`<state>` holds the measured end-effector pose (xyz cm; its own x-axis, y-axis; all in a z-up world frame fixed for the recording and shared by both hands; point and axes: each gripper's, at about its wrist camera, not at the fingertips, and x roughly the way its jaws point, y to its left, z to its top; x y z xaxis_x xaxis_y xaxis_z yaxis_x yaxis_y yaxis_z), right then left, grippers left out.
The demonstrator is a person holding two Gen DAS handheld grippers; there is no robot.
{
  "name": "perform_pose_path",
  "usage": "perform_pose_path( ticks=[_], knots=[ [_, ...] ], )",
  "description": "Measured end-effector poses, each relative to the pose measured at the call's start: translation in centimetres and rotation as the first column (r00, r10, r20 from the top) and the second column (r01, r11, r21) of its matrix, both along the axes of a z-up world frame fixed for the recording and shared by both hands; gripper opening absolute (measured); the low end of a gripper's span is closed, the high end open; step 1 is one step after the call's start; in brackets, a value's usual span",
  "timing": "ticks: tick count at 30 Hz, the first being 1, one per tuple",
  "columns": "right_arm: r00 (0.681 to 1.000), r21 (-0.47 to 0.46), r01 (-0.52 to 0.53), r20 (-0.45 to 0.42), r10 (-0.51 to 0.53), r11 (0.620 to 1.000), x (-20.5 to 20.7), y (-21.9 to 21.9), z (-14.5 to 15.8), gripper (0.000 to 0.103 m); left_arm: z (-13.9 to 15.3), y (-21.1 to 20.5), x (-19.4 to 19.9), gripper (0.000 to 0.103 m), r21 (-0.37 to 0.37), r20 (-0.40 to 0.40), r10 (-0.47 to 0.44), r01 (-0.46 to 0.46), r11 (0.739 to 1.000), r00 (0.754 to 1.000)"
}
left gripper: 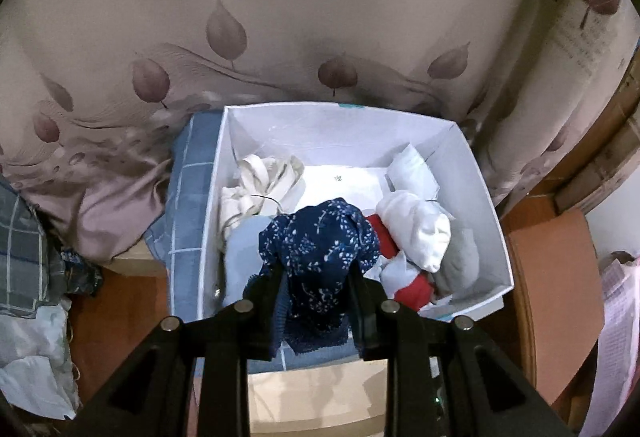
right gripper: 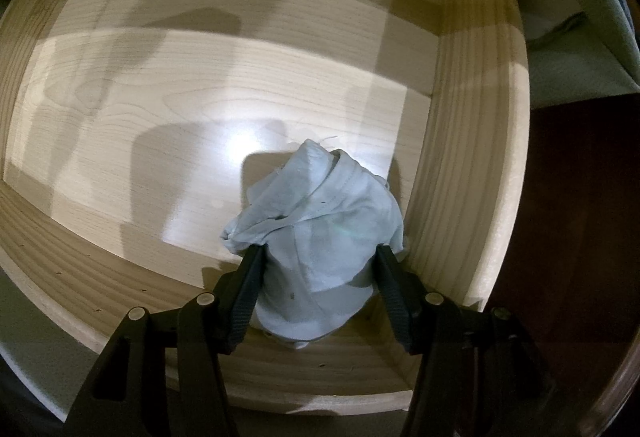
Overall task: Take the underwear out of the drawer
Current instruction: 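Lower the navy underwear into the white box and open the left tool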
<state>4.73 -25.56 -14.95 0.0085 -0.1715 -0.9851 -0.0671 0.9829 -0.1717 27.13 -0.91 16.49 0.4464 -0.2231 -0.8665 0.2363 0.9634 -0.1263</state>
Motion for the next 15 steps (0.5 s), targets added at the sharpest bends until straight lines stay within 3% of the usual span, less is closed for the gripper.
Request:
perform_pose_path(
  ticks=[8,14,15],
  knots=[
    [1.000,0.000,-0.001,0.002,0.001,1.000,-0.1,0.0,0.0,0.053,-2.9,-1.5,0.9,0.027,0.036,-0.028,-0.011,0.012,0.999,1.000],
    [1.000,0.000,0.000,0.001,0.000,1.000,-0.1,0.0,0.1,0.053,-3.2,-1.4,0.7,0.034,0.037,-0.032,-0.025,0.026,0.999,0.999],
    [1.000,0.000,-0.001,0.001,0.001,1.000,-0.1,0.0,0.1,0.053,-3.2,-1.4,0.6,0.039,0.030,-0.038,-0.030,0.032,0.999,0.999]
  ],
)
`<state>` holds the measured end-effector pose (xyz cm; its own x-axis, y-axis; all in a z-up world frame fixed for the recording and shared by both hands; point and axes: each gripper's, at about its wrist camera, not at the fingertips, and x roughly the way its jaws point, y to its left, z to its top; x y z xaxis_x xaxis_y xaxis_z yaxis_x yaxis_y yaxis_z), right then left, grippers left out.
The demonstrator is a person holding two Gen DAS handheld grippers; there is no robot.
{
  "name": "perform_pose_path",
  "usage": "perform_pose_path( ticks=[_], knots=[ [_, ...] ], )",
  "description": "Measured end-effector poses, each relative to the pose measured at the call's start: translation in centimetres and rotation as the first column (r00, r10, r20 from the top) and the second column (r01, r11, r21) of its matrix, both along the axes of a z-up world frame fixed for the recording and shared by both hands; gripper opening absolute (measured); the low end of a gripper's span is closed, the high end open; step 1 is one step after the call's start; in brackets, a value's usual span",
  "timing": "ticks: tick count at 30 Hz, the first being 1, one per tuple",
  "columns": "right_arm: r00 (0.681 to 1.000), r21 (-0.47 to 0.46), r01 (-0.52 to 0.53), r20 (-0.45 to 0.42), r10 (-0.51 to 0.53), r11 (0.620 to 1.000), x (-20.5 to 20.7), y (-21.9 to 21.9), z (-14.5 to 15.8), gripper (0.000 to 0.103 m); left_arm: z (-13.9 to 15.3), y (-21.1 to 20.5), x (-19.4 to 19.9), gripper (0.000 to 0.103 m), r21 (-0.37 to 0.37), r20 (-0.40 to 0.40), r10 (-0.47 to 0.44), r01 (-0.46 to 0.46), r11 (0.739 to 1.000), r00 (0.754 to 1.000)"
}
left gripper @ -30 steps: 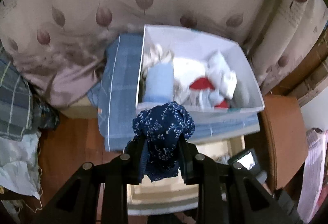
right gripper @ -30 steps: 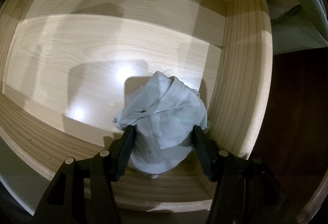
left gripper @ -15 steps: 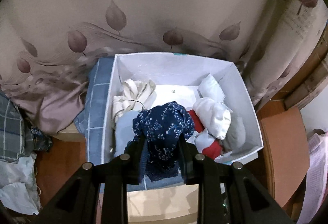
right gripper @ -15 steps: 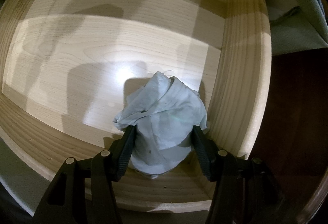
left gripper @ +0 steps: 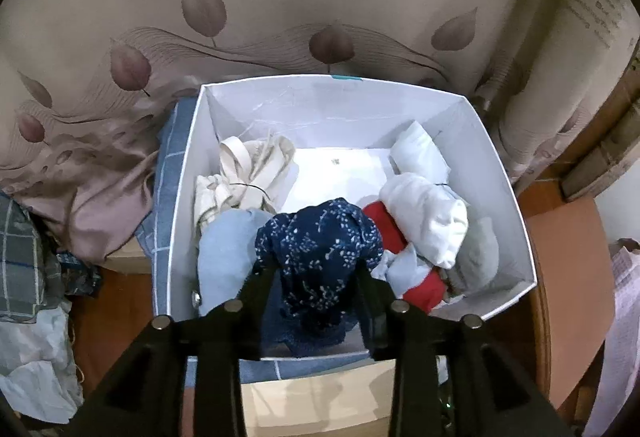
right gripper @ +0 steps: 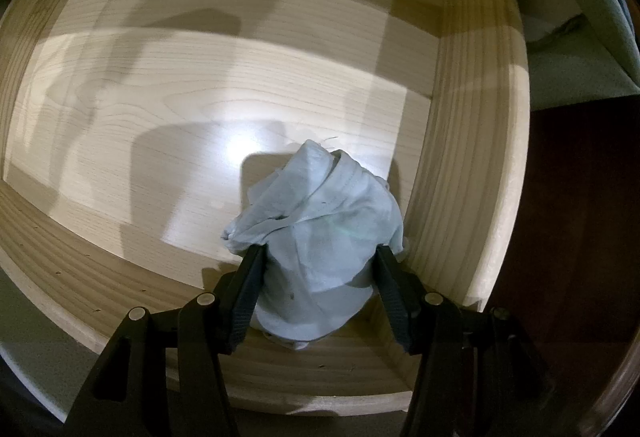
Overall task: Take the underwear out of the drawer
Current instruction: 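Lower the navy underwear into the white box and open the left tool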
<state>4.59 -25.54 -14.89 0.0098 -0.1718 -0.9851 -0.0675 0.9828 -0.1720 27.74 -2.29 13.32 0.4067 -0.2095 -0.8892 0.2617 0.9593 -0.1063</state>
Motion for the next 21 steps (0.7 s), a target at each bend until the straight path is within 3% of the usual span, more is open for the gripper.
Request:
perform_pose_path(
  ticks=[3,6,14,21],
  knots=[
    [1.000,-0.001,-0.004,-0.001,0.004,1.000,0.0,0.0,0.0,0.053,0.3,0.1,-0.4,0.041,-0.017,-0.001,-0.009,0.009,1.000,1.000],
    [1.000,-0.002,-0.004,-0.002,0.004,1.000,0.0,0.0,0.1,0.053,0.9,0.6,-1.0,0.059,-0.038,0.001,-0.001,0.001,0.999,1.000],
    [1.000,0.000,-0.002,-0.005,0.002,1.000,-0.1,0.1,0.1,0.053,3.4,2.3,-4.4,0.059,-0.039,0.063,0.012,-0.010,0.999,0.998],
    [1.000,0.001,-0.004,-0.022,0.004,1.000,0.2,0.0,-0.2,0.055,2.2,3.9,-9.9,0.059,0.020,0.080,0.005,-0.006,1.000,0.997]
  ],
)
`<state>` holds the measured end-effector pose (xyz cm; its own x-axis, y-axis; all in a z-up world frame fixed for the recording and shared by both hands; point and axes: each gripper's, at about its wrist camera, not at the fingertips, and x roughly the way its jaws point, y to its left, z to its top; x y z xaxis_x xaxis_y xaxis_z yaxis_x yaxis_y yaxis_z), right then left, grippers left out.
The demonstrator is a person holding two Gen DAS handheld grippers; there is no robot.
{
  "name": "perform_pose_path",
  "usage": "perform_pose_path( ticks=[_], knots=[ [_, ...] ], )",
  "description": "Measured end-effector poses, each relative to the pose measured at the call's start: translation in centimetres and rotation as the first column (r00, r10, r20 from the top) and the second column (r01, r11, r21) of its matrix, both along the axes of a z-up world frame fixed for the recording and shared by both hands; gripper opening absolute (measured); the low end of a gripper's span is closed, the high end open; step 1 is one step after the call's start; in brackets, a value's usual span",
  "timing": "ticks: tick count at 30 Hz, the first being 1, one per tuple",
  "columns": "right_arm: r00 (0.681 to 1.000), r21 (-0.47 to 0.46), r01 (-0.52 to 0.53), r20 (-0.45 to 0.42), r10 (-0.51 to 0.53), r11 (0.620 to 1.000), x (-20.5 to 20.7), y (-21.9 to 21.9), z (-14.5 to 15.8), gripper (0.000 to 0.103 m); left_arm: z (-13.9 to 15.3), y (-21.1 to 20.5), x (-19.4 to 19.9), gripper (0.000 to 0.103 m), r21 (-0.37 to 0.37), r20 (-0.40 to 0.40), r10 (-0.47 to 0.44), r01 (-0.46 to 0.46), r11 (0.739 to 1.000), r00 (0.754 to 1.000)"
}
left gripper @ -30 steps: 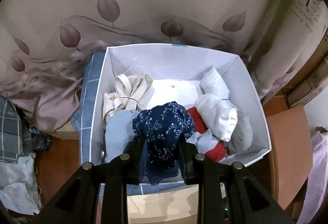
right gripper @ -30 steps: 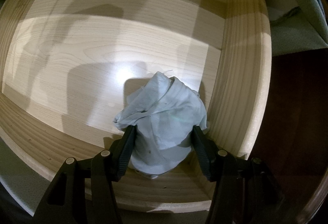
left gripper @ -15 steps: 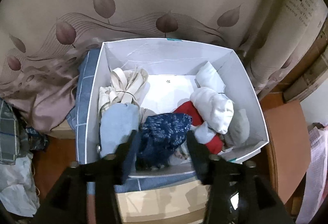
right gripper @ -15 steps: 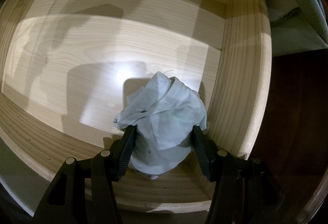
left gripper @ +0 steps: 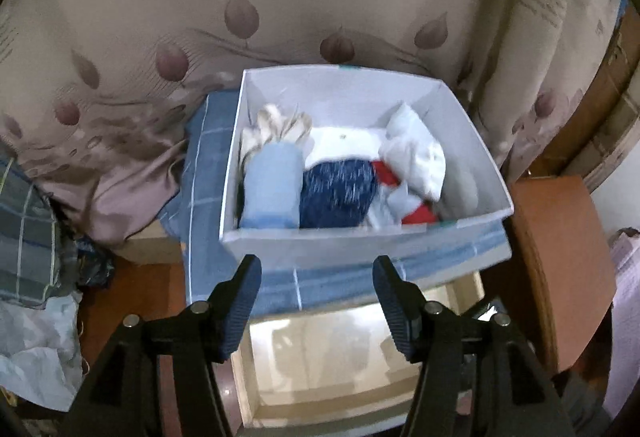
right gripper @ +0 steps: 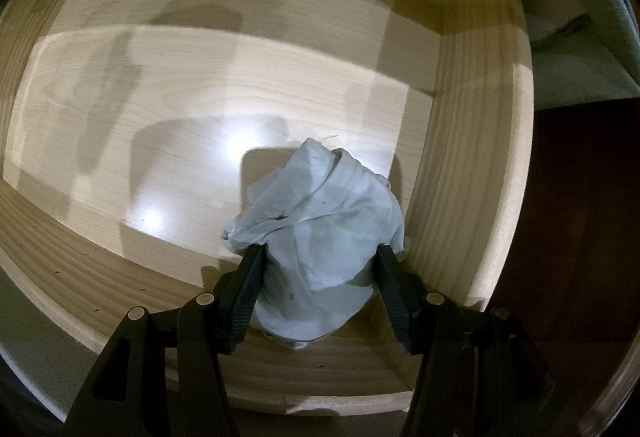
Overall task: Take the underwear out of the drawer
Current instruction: 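Lower the navy underwear into the white box and open the left tool, then lift the white underwear with the right tool over the white box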
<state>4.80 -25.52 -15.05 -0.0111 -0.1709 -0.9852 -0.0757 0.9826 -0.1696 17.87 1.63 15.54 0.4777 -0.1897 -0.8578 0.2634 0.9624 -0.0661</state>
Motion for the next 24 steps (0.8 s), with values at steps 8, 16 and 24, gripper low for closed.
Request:
perform_pose_path(
  ticks=[8,16,24],
  knots=[
    [0.998,-0.017,-0.001,-0.069,0.000,1.000,1.4,0.3,-0.6,0.058,-7.2,0.0,-4.4,0.059,0.036,-0.072,0.027,-0.025,0.999,0.997],
    [0.995,-0.038,-0.010,-0.099,0.006,0.999,2.4,0.9,-1.0,0.063,-14.9,0.1,-6.0,0.059,0.078,-0.110,0.122,-0.114,0.990,0.986],
    [0.994,-0.036,-0.003,-0.106,-0.001,0.999,3.1,0.9,-1.1,0.066,-18.7,1.2,-6.2,0.059,0.002,-0.156,0.219,-0.222,0.975,0.963]
  ],
)
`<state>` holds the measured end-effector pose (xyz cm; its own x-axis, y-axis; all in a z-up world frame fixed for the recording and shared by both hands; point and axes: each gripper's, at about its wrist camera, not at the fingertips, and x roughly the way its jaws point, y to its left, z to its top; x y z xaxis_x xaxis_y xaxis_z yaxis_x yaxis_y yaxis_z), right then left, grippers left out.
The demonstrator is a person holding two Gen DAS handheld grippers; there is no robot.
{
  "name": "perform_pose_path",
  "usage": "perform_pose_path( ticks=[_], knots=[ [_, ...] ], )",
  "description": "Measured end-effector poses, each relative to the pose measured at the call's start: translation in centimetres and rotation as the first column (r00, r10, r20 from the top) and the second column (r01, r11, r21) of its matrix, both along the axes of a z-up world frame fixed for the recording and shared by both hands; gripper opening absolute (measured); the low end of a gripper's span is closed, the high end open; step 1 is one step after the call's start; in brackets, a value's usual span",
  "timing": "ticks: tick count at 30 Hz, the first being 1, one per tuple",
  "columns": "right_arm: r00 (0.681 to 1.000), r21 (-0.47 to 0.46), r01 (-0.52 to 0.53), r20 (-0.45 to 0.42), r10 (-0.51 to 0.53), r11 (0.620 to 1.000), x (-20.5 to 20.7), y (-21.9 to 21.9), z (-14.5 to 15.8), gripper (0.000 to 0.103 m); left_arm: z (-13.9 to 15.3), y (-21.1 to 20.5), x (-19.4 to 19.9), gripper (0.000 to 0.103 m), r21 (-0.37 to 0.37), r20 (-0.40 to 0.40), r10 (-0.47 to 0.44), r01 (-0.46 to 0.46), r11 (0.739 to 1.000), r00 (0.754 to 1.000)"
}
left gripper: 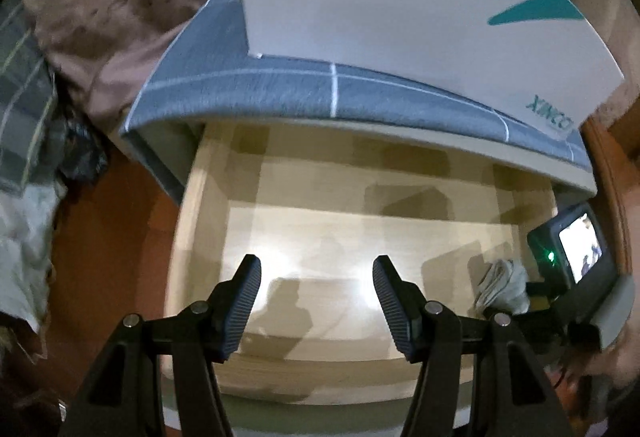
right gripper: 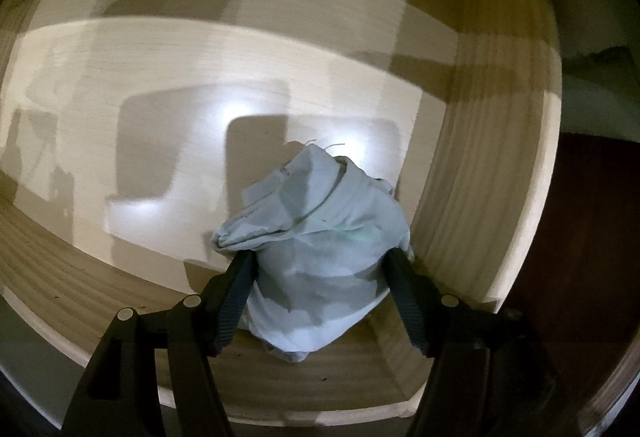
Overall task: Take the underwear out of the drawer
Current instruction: 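Lift the white underwear with the right tool over the white box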
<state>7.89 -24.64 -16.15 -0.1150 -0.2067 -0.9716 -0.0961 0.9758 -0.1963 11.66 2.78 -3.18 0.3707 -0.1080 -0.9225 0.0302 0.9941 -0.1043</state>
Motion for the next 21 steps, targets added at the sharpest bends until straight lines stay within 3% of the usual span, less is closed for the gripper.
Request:
perform_pose_path(
  ticks=[6,10,13,17,21],
  knots=[
    [1.000,0.009,-0.001,0.006,0.000,1.000,0.2,-0.6,-0.2,0.072,-1.9,0.3,-0.6,0.059,-0.035,-0.025,0.052,-0.053,0.998,0.998],
    [0.997,0.027,-0.049,-0.053,0.050,0.998,0.1,0.1,-1.0,0.083,-2.2,0.0,-1.0,0.059,-0.018,-0.031,0.063,-0.064,0.998,0.998],
    [1.000,-0.008,-0.025,-0.002,0.025,1.000,0.3,0.1,-0.5,0.068,-1.5,0.1,-1.4,0.059,-0.015,0.016,0.083,-0.082,0.996,0.996],
    [1.000,0.012,-0.023,0.003,0.023,1.000,0.1,-0.3,-0.5,0.065,-1.4,0.0,-1.3,0.059,-0.005,0.021,0.082,-0.082,0.997,0.996],
    [0.999,-0.015,-0.048,0.015,0.048,0.999,0.0,0.0,-0.1,0.052,-1.9,0.1,-1.0,0.059,-0.010,-0.005,0.080,-0.080,0.997,0.997]
  ],
)
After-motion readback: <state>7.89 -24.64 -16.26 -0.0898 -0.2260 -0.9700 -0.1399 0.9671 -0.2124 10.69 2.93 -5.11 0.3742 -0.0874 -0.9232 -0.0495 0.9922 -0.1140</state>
